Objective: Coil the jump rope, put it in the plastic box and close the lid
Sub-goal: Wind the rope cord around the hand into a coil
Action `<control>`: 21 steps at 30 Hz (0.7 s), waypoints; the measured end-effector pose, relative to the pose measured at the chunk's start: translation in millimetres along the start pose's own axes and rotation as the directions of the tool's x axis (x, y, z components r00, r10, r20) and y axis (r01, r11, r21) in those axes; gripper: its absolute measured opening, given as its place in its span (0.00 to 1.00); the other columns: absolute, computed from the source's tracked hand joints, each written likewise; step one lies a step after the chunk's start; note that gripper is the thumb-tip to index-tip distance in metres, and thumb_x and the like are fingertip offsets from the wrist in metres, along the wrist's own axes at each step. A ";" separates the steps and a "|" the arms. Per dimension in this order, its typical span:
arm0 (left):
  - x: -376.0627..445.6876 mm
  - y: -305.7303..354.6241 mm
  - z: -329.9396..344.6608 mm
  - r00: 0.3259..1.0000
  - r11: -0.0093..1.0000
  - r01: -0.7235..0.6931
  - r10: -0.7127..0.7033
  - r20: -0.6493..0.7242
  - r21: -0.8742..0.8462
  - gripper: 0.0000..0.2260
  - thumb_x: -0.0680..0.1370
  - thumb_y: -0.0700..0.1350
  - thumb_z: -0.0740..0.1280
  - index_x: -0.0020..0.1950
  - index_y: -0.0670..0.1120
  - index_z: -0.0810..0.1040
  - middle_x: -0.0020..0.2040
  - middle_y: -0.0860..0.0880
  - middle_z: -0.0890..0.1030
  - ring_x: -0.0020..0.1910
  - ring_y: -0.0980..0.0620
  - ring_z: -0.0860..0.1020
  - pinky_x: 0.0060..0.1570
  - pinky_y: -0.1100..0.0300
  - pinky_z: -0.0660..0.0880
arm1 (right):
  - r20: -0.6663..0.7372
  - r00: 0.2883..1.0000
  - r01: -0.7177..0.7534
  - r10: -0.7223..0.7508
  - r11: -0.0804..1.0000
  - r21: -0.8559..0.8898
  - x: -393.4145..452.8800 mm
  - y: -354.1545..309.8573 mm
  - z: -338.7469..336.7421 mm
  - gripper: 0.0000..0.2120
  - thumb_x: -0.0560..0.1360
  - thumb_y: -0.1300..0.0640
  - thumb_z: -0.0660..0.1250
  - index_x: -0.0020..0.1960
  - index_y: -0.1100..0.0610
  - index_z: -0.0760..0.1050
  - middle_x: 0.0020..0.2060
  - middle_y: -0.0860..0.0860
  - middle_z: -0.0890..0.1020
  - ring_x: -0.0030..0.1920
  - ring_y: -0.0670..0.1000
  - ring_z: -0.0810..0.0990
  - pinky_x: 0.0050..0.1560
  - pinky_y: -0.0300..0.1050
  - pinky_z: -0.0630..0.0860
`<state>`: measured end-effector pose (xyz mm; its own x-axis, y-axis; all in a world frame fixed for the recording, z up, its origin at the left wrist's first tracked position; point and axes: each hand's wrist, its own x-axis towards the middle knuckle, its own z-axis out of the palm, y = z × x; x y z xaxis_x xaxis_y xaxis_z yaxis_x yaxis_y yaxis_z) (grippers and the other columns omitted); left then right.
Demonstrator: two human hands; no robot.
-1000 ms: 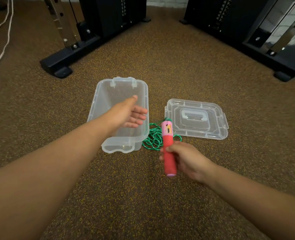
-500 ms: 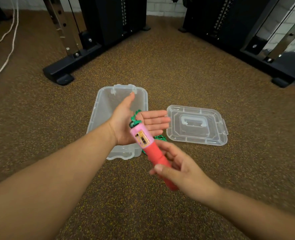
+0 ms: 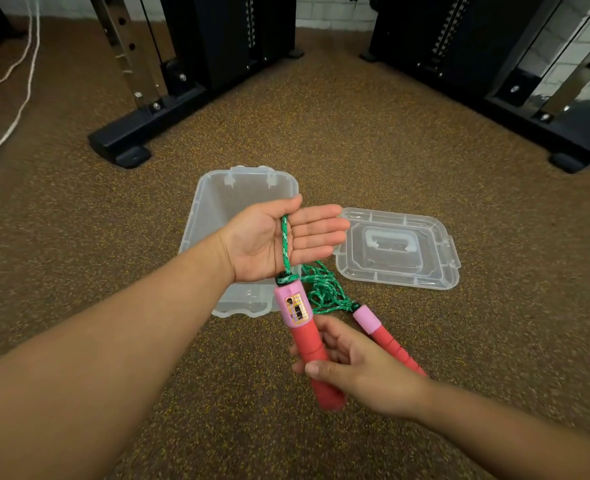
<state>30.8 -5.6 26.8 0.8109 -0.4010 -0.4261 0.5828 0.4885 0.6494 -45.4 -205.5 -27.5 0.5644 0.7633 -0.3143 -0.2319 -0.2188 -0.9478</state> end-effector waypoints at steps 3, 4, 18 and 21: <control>3.1 -2.7 2.4 0.999 1.000 0.020 -0.021 0.032 0.021 0.24 0.81 0.50 0.51 0.51 0.39 0.84 0.47 0.42 0.86 0.45 0.48 0.85 0.46 0.56 0.81 | -0.035 0.999 -0.039 0.035 0.994 -0.099 6.1 9.7 -2.8 0.18 0.76 0.68 0.64 0.62 0.55 0.67 0.53 0.54 0.79 0.53 0.45 0.77 0.58 0.40 0.75; 3.3 -3.8 4.7 0.998 0.999 0.033 -0.035 0.046 0.032 0.23 0.80 0.50 0.52 0.51 0.39 0.84 0.45 0.43 0.86 0.43 0.48 0.85 0.43 0.57 0.82 | -0.050 0.998 -0.042 0.035 0.985 -0.167 9.1 13.7 -5.0 0.17 0.75 0.65 0.65 0.61 0.54 0.68 0.54 0.53 0.79 0.53 0.45 0.77 0.58 0.42 0.76; -4.1 -5.3 5.9 0.821 0.940 0.242 -0.330 0.465 0.240 0.19 0.78 0.50 0.60 0.61 0.39 0.78 0.51 0.40 0.85 0.52 0.42 0.83 0.54 0.51 0.79 | -0.175 0.893 0.296 -0.415 0.833 -0.468 43.5 -51.4 -56.6 0.26 0.73 0.69 0.61 0.68 0.53 0.65 0.66 0.51 0.71 0.70 0.43 0.66 0.71 0.42 0.62; -7.3 -0.6 5.7 0.795 0.942 0.244 -0.330 0.508 0.230 0.20 0.80 0.50 0.57 0.63 0.38 0.77 0.55 0.39 0.83 0.54 0.41 0.82 0.58 0.50 0.76 | -0.055 0.917 0.349 -0.395 0.861 -0.370 45.1 -53.9 -44.9 0.18 0.74 0.67 0.60 0.58 0.48 0.70 0.54 0.45 0.77 0.58 0.31 0.74 0.60 0.29 0.68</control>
<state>24.2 -7.4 33.2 0.4261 -0.8741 -0.2331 0.7351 0.1843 0.6524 28.1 -186.6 7.0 0.6527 0.7530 0.0836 0.2908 -0.1471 -0.9454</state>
